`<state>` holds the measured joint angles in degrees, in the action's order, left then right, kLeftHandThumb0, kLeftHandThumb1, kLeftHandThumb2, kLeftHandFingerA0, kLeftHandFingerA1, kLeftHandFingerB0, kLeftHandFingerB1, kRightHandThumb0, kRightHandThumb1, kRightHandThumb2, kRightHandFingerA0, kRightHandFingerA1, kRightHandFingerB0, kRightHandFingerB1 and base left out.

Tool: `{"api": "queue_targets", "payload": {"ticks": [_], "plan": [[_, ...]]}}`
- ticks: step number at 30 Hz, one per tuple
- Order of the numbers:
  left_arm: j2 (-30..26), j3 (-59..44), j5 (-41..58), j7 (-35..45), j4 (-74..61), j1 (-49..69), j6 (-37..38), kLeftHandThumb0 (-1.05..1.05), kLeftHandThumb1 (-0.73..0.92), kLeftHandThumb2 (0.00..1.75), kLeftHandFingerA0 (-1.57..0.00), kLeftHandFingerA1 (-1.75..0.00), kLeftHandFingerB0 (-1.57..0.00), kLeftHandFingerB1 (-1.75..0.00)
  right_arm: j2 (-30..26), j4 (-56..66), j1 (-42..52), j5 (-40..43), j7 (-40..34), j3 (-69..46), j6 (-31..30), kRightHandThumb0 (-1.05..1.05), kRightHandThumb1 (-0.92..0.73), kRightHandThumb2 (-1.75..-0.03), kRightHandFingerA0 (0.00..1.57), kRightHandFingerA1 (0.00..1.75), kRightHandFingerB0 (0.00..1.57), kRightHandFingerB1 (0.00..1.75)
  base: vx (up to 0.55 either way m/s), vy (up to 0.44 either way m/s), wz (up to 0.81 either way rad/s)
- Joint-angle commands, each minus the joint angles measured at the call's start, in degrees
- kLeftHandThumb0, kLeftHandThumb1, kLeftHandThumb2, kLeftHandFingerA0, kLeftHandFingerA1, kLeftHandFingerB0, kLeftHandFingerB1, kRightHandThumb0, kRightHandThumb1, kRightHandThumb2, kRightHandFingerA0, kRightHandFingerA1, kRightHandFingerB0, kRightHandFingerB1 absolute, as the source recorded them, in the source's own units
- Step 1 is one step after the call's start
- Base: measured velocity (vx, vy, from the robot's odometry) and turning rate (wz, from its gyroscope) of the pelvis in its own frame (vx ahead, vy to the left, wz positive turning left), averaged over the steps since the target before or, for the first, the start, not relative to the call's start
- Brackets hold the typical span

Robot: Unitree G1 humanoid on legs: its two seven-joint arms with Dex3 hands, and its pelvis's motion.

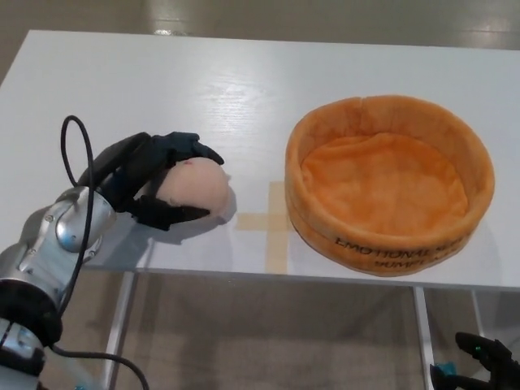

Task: Use the left hand to pick up the pink round toy on the left and place it inside the orange plate on the desk.

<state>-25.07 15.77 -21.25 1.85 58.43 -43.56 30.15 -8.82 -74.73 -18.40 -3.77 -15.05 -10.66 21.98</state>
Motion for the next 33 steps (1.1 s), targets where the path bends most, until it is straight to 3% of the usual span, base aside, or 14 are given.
{"api": "queue_targets", "payload": {"ticks": [1,2,4,5,6,11,14,19,24,27,30,33], "plan": [[0.14,-0.40,-1.44,-3.30,0.29,0.00,1.36,-0.14,0.74,0.74,-0.99,-1.14,-0.89,-0.67,-0.50,-0.42,0.50,0.59,1.25,-0.35,-0.80,-0.30,-0.34,-0.93,0.47,0.84,0.35,0.68,0.00,0.000,0.00],[0.12,-0.45,-1.44,-3.32,0.17,-0.02,1.33,-0.14,0.74,0.74,-0.99,-1.14,-0.89,-0.67,-0.51,-0.41,0.50,0.60,1.26,-0.36,-0.80,-0.30,-0.34,-0.93,0.47,0.84,0.35,0.68,0.00,0.000,0.00],[-0.14,-1.12,-1.13,-4.08,-0.97,-0.29,2.05,-0.13,0.75,0.71,-0.85,-1.48,-0.87,-0.65,-0.54,-0.44,0.51,0.62,1.24,-0.39,-0.78,-0.31,-0.36,-0.91,0.47,0.84,0.35,0.67,0.00,0.000,0.00],[-0.20,-1.54,-0.89,-4.41,-1.37,-0.41,2.61,-0.13,0.75,0.71,-0.85,-1.48,-0.87,-0.65,-0.57,-0.44,0.46,0.64,1.36,-0.37,-1.04,-0.31,-0.36,-0.91,0.47,0.84,0.35,0.67,0.00,0.000,0.00],[-0.33,-1.72,-1.07,-4.78,-1.98,-0.60,2.35,-0.14,0.79,0.67,-0.79,-1.61,-0.88,-0.63,-0.57,-0.46,0.41,0.77,1.49,-0.48,-1.17,-0.32,-0.36,-0.92,0.47,0.84,0.35,0.67,0.00,0.000,0.00],[-0.81,-2.95,-1.36,-5.74,-5.26,-2.46,1.58,-0.15,0.76,0.69,-0.80,-1.55,-0.86,-0.73,-0.62,-0.45,0.32,0.86,1.79,-0.66,-1.25,-0.30,-0.35,-0.92,0.48,0.85,0.35,0.68,0.00,0.000,0.00],[-0.67,-4.06,-0.65,-5.55,-7.19,-4.00,1.88,-0.18,0.75,0.67,-0.85,-1.31,-0.86,-0.75,-0.73,-0.44,0.35,0.41,1.51,-0.38,-1.35,-0.32,-0.34,-0.94,0.48,0.83,0.36,0.68,0.00,0.000,0.00],[0.34,-4.15,-1.43,-4.73,-10.34,-8.14,0.12,-0.20,0.76,0.72,-0.84,-1.54,-0.86,-0.70,-0.46,-0.38,0.44,0.68,1.44,-0.60,-1.24,-0.28,-0.35,-0.93,0.49,0.85,0.37,0.69,0.00,0.000,0.00],[2.58,-3.40,-1.25,-3.11,-12.23,-12.04,-0.69,-0.22,0.76,0.72,-0.81,-1.51,-0.87,-0.73,-0.18,-0.44,0.13,0.91,1.64,-0.84,-1.54,-0.27,-0.35,-0.92,0.48,0.84,0.36,0.67,0.00,0.000,0.00],[4.43,-1.92,-2.27,-1.79,-14.57,-14.05,-2.25,-0.21,0.73,0.72,-0.89,-1.43,-0.90,-0.66,-0.01,-0.44,0.18,0.94,2.02,-0.92,-1.19,-0.28,-0.34,-0.93,0.50,0.86,0.36,0.68,0.00,0.000,0.00],[6.75,-0.68,-2.56,-1.06,-15.80,-15.24,-3.37,-0.17,0.69,0.80,-0.90,-1.47,-0.92,-0.77,-0.04,-0.43,0.45,0.51,2.10,-0.60,-0.80,-0.31,-0.34,-0.94,0.50,0.87,0.38,0.70,0.00,0.000,0.00],[8.30,0.10,-3.05,-1.41,-16.52,-15.79,-4.29,-0.17,0.69,0.80,-0.90,-1.47,-0.92,-0.77,0.05,-0.46,0.39,0.46,1.91,-0.60,-1.03,-0.31,-0.34,-0.94,0.50,0.87,0.38,0.70,0.00,0.000,0.00]]}}
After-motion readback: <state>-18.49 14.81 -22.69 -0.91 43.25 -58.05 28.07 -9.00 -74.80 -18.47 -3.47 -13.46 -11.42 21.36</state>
